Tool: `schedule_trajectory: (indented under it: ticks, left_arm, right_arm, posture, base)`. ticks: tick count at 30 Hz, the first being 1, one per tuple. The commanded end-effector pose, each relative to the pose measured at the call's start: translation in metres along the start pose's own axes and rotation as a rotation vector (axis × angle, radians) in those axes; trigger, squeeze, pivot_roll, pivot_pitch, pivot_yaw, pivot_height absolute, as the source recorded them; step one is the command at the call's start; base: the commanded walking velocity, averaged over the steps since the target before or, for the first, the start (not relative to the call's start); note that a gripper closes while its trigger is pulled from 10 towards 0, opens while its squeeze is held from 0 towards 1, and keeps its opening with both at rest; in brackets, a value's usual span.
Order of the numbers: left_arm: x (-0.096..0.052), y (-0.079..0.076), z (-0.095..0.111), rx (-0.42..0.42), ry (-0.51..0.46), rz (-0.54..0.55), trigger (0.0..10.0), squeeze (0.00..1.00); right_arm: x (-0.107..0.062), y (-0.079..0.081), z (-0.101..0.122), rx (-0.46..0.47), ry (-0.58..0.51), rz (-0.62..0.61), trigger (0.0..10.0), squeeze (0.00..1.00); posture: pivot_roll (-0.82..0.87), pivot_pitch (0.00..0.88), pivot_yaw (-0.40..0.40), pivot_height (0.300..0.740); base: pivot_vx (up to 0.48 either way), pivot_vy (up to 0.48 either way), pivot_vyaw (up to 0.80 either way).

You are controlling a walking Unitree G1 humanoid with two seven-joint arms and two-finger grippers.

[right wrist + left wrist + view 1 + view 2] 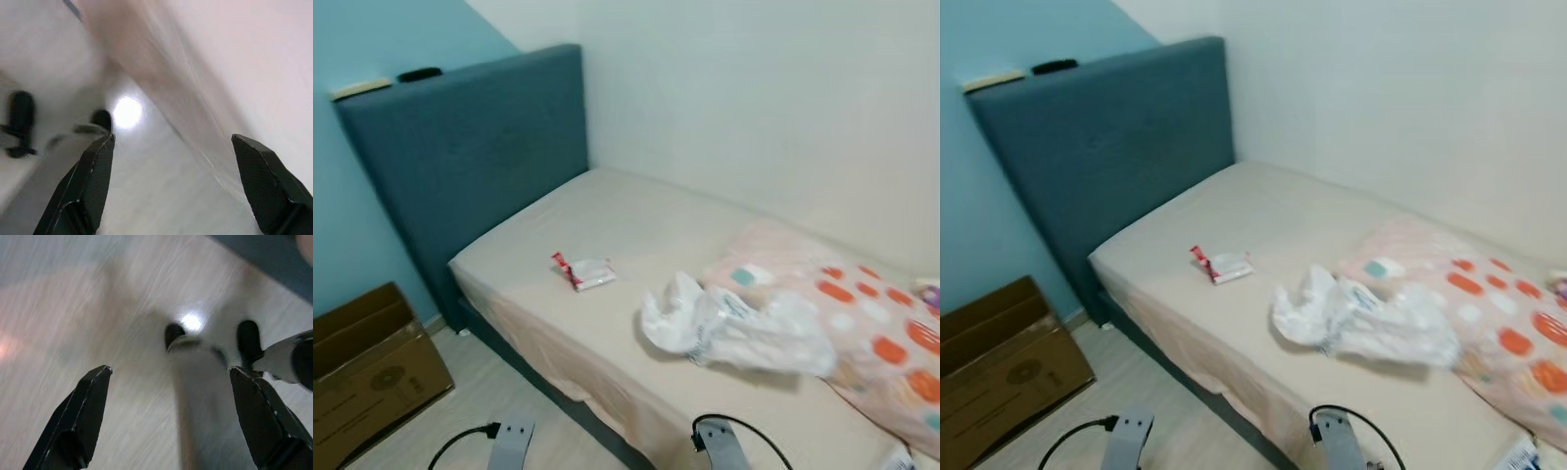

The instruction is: Clean up the room

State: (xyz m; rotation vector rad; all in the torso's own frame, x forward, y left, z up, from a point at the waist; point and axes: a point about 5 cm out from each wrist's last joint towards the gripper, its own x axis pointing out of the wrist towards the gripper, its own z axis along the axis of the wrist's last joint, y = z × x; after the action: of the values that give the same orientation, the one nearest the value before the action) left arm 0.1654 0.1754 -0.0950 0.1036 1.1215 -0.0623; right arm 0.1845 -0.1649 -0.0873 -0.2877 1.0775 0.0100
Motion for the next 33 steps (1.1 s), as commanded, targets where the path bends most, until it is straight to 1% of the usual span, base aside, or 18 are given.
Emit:
schedule_trajectory:
  ticks: [1, 3, 6, 7, 8, 9, 10, 11, 12, 13, 14, 16, 17, 18, 21, 26, 30, 33]
  left_arm:
    - [0.000, 0.002, 0.009, 0.026, -0.020, 0.006, 10.0, 0.00]
    - [0.000, 0.002, 0.009, 0.026, -0.020, 0.006, 10.0, 0.00]
    - [0.000, 0.002, 0.009, 0.029, -0.019, 0.008, 10.0, 0.00]
    - [0.000, 0.002, 0.009, 0.029, -0.019, 0.008, 10.0, 0.00]
    - [0.000, 0.002, 0.009, 0.029, -0.018, 0.008, 10.0, 0.00]
    - [0.000, 0.002, 0.008, 0.029, -0.018, 0.009, 10.0, 0.00]
    - [0.000, 0.002, 0.008, 0.029, -0.018, 0.009, 10.0, 0.00]
    - [0.000, 0.002, 0.008, 0.025, -0.016, 0.013, 10.0, 0.00]
    - [0.000, 0.002, 0.008, 0.022, -0.014, 0.016, 10.0, 0.00]
    - [0.000, 0.002, 0.008, 0.022, -0.014, 0.016, 10.0, 0.00]
    - [0.000, 0.003, 0.007, 0.024, -0.013, 0.019, 10.0, 0.00]
    - [0.000, 0.003, 0.007, 0.024, -0.013, 0.019, 10.0, 0.00]
    - [0.000, 0.003, 0.006, 0.031, -0.011, 0.025, 10.0, 0.00]
    - [0.000, 0.003, 0.006, 0.031, -0.011, 0.025, 10.0, 0.00]
    - [0.000, 0.005, 0.003, 0.040, -0.005, 0.031, 10.0, 0.00]
    - [-0.001, 0.008, -0.003, 0.050, 0.010, 0.038, 10.0, 0.00]
    - [-0.002, 0.012, -0.012, 0.064, 0.030, 0.045, 10.0, 0.00]
    - [-0.002, 0.013, -0.014, 0.070, 0.037, 0.046, 10.0, 0.00]
  right_arm:
    - [-0.001, 0.004, -0.005, 0.057, 0.003, -0.010, 10.0, 0.00]
    - [-0.001, 0.004, -0.005, 0.057, 0.003, -0.010, 10.0, 0.00]
    - [-0.001, 0.004, -0.006, 0.165, -0.023, -0.045, 10.0, 0.00]
    - [-0.001, 0.004, -0.006, 0.165, -0.023, -0.045, 10.0, 0.00]
    - [-0.002, 0.004, -0.006, 0.195, -0.031, -0.048, 10.0, 0.00]
    - [-0.002, 0.006, -0.006, 0.259, -0.042, -0.042, 10.0, 0.00]
    - [-0.002, 0.006, -0.006, 0.259, -0.042, -0.042, 10.0, 0.00]
    - [0.001, -0.022, 0.012, 0.351, -0.089, -0.046, 10.0, 0.00]
    - [0.001, -0.042, 0.031, 0.415, -0.150, -0.038, 10.0, 0.00]
    - [0.001, -0.042, 0.031, 0.415, -0.150, -0.038, 10.0, 0.00]
    - [0.000, -0.055, 0.047, 0.471, -0.202, -0.016, 10.0, 0.00]
    - [0.000, -0.055, 0.047, 0.471, -0.202, -0.016, 10.0, 0.00]
    - [-0.004, -0.057, 0.078, 0.550, -0.308, 0.084, 10.0, 0.00]
    - [-0.004, -0.057, 0.078, 0.550, -0.308, 0.084, 10.0, 0.00]
    - [-0.009, -0.051, 0.105, 0.635, -0.397, 0.190, 10.0, 0.00]
    - [-0.010, -0.044, 0.111, 0.652, -0.398, 0.225, 10.0, 0.00]
    - [-0.008, -0.034, 0.106, 0.621, -0.346, 0.239, 10.0, 0.00]
    - [-0.008, -0.031, 0.103, 0.611, -0.330, 0.244, 10.0, 0.00]
  posture:
    - [-0.05, 0.000, -0.005, 0.740]
    - [-0.05, 0.000, -0.005, 0.740]
    - [-0.05, 0.000, -0.006, 0.740]
    - [-0.05, 0.000, -0.006, 0.740]
    - [-0.05, 0.000, -0.006, 0.740]
    - [-0.05, 0.000, -0.006, 0.740]
    - [-0.05, 0.000, -0.006, 0.740]
    - [-0.05, 0.000, -0.005, 0.740]
    - [-0.05, 0.000, -0.005, 0.740]
    - [-0.05, 0.000, -0.005, 0.740]
    - [-0.05, 0.000, -0.004, 0.740]
    - [-0.05, 0.000, -0.004, 0.740]
    - [-0.04, 0.000, -0.002, 0.740]
    - [-0.04, 0.000, -0.002, 0.740]
    - [-0.02, 0.000, 0.002, 0.740]
    - [0.00, 0.016, 0.009, 0.740]
    - [0.02, 0.058, 0.021, 0.740]
    - [0.02, 0.069, 0.024, 0.740]
  base:
    - [0.371, 0.000, -0.71]
    - [0.371, 0.000, -0.71]
    - [0.341, 0.000, -0.71]
    - [0.341, 0.000, -0.71]
    - [0.341, 0.000, -0.71]
    - [0.326, 0.000, -0.71]
    - [0.326, 0.000, -0.71]
    - [0.000, 0.000, -0.71]
    - [0.000, 0.000, 0.00]
    - [0.000, 0.000, 0.00]
    - [0.000, 0.000, 0.00]
    - [0.000, 0.000, 0.00]
    - [0.000, 0.000, 0.00]
    - [0.000, 0.000, 0.00]
    - [0.000, 0.000, 0.00]
    - [0.000, 0.000, 0.00]
    - [0.000, 0.000, 0.00]
    - [0.000, 0.000, 0.00]
